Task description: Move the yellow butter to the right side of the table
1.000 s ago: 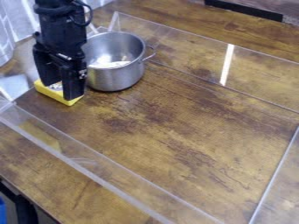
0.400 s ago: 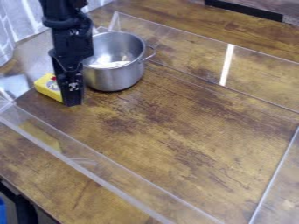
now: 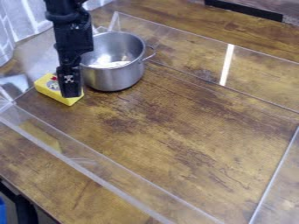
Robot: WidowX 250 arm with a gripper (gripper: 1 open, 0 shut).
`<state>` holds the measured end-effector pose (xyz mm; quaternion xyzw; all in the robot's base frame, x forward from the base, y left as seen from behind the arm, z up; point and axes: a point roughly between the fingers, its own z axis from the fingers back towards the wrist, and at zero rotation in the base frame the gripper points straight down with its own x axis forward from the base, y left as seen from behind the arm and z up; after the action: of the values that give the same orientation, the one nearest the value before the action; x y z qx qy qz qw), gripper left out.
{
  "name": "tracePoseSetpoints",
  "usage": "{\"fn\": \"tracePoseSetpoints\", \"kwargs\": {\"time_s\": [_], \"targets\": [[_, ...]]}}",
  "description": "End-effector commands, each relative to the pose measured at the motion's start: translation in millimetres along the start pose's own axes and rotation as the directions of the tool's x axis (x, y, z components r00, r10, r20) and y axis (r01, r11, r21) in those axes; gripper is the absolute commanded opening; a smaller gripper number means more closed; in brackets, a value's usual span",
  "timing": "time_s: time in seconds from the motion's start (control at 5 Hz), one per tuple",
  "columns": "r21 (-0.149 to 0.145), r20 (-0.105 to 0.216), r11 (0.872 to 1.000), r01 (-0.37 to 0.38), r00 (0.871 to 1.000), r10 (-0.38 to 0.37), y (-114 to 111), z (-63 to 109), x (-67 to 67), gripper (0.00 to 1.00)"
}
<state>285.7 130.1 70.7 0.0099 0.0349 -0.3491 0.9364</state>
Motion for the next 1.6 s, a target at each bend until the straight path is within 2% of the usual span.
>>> {"fn": "tracePoseSetpoints", "kwargs": {"time_s": [0.0, 0.2, 0.4, 0.6, 0.8, 1.0, 1.4], "targets": [[0.051, 0.023, 0.998, 0.042, 0.999, -0.043, 19.2, 12.3, -5.2, 1.00], [0.058, 0.022, 0.993, 0.107, 0.994, -0.109, 29.7, 8.2, -12.5, 1.00], [0.060, 0.021, 0.980, 0.190, 0.981, -0.191, 39.7, 3.4, -22.8, 1.00], [0.059, 0.019, 0.958, 0.282, 0.959, -0.284, 38.8, 0.7, -25.8, 1.00], [0.056, 0.023, 0.951, 0.303, 0.952, -0.304, 37.0, -3.2, -27.2, 1.00], [0.057, 0.027, 0.927, 0.372, 0.927, -0.374, 40.0, -2.9, -25.4, 1.00], [0.056, 0.039, 0.867, 0.495, 0.867, -0.497, 46.6, 1.9, -23.9, 1.00]]}}
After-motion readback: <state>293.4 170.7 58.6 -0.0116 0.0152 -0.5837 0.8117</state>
